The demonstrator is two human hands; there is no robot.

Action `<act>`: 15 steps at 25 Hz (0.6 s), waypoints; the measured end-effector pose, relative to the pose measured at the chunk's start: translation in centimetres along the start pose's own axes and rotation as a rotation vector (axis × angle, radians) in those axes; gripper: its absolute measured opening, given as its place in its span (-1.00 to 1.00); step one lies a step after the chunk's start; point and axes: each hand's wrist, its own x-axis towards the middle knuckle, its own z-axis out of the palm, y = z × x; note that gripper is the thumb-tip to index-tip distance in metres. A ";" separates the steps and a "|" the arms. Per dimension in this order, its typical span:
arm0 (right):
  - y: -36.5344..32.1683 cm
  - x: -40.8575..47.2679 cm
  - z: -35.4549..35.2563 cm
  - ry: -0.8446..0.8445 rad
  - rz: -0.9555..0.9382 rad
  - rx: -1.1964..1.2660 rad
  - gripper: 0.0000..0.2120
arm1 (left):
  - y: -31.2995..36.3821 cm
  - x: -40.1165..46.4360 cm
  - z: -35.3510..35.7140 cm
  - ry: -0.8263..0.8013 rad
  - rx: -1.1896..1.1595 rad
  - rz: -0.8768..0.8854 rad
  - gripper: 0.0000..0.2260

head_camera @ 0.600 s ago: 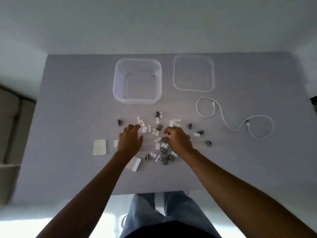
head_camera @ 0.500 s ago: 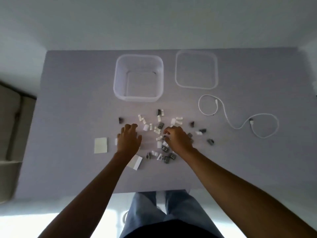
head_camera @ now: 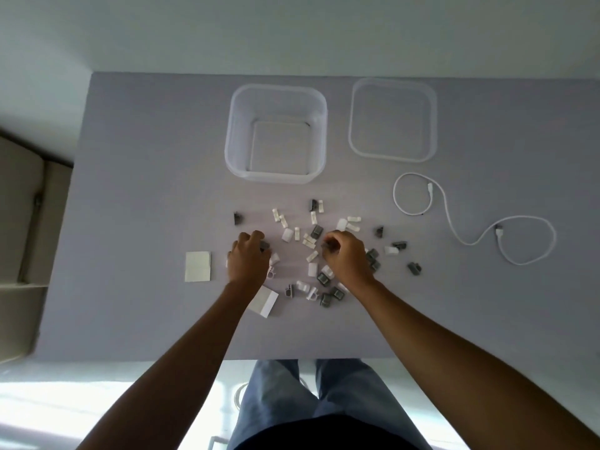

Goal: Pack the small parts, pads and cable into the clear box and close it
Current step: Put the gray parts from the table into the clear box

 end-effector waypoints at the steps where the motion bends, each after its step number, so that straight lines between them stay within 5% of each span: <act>1: -0.2 0.2 -0.1 0.035 0.012 0.028 -0.92 | -0.1 0.2 0.1 -0.003 -0.029 0.001 -0.85; 10: 0.0 3.9 1.0 -0.169 -0.151 -0.194 -0.68 | -0.7 1.8 0.0 -0.021 -0.299 -0.032 -0.82; 15: 0.7 4.2 1.4 -0.187 -0.193 -0.207 -0.80 | -0.1 2.2 -1.8 -0.273 -1.145 -0.353 -0.82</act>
